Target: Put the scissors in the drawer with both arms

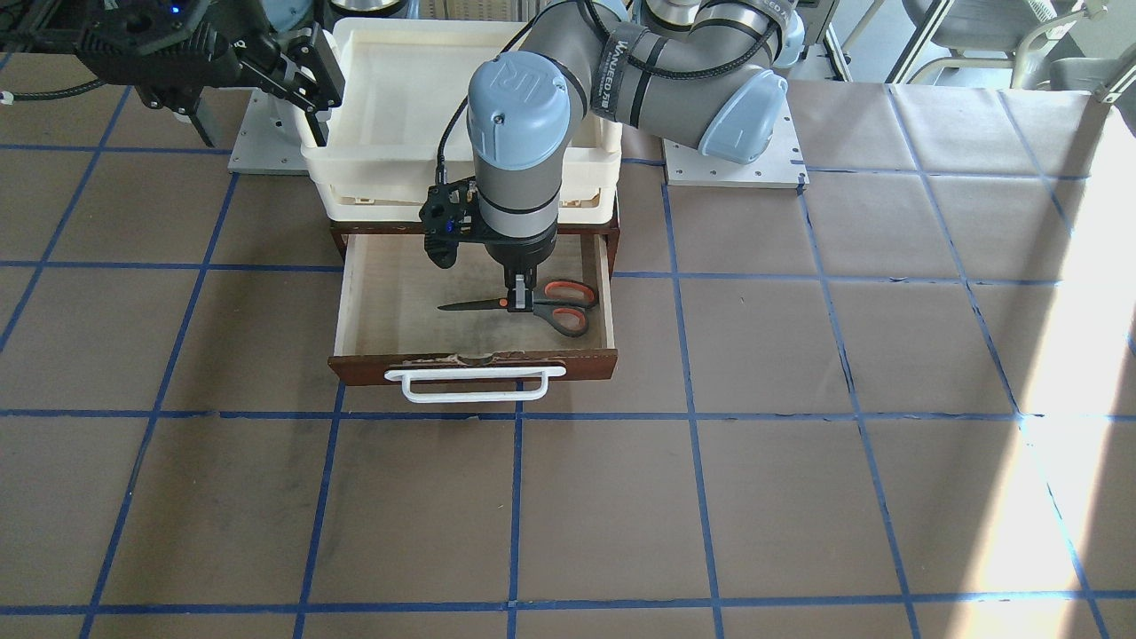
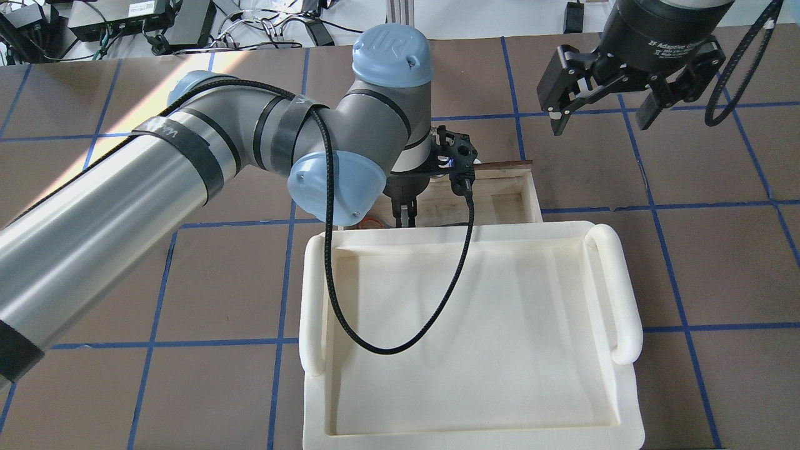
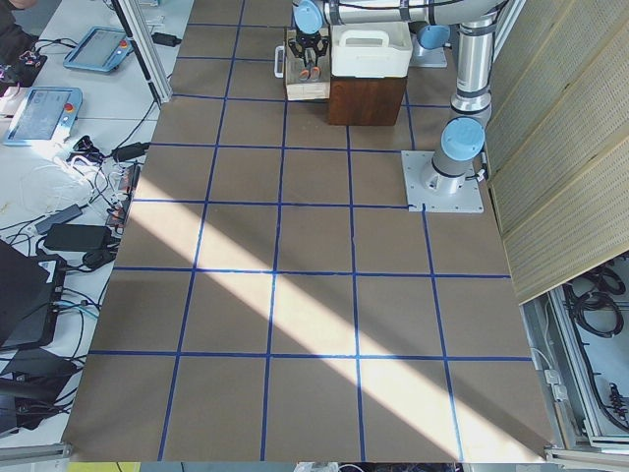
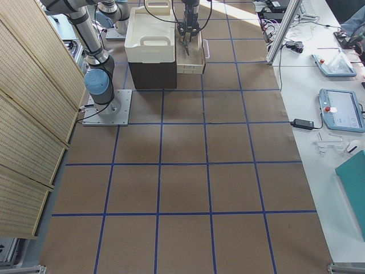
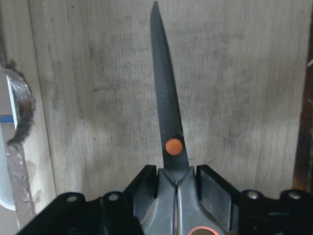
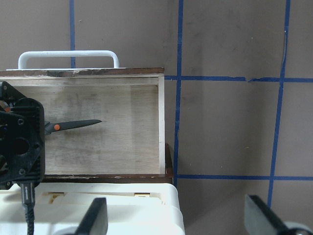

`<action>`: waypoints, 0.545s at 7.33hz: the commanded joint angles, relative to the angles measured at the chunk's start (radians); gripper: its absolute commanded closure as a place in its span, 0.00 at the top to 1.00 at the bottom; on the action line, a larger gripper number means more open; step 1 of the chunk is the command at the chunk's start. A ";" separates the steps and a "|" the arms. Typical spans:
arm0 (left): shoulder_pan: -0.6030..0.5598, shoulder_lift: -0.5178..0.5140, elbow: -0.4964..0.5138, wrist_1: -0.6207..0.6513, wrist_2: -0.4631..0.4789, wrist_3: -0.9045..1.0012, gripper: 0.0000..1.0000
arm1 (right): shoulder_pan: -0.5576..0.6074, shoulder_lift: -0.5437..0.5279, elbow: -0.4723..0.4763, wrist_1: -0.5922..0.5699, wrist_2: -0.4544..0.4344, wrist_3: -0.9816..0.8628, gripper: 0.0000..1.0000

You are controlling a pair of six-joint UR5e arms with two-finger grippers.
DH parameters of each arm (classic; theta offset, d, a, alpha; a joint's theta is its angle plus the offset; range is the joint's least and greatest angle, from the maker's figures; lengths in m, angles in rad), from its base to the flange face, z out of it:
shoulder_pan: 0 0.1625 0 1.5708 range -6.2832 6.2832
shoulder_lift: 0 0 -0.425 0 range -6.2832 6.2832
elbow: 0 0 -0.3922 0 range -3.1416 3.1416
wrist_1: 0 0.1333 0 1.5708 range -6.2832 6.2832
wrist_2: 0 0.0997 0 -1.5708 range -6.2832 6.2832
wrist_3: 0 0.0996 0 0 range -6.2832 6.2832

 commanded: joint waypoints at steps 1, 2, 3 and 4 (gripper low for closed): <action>0.003 -0.002 0.002 0.023 -0.002 -0.010 0.78 | 0.000 0.000 0.000 0.002 -0.001 -0.002 1.00; 0.007 0.010 0.016 0.023 -0.002 -0.017 0.78 | 0.000 0.003 0.000 0.002 0.002 -0.002 1.00; 0.020 0.024 0.021 0.052 -0.003 -0.066 0.76 | 0.000 0.003 0.000 0.002 0.002 -0.002 1.00; 0.035 0.041 0.025 0.063 -0.005 -0.194 0.76 | 0.000 0.003 0.000 0.002 0.002 -0.003 1.00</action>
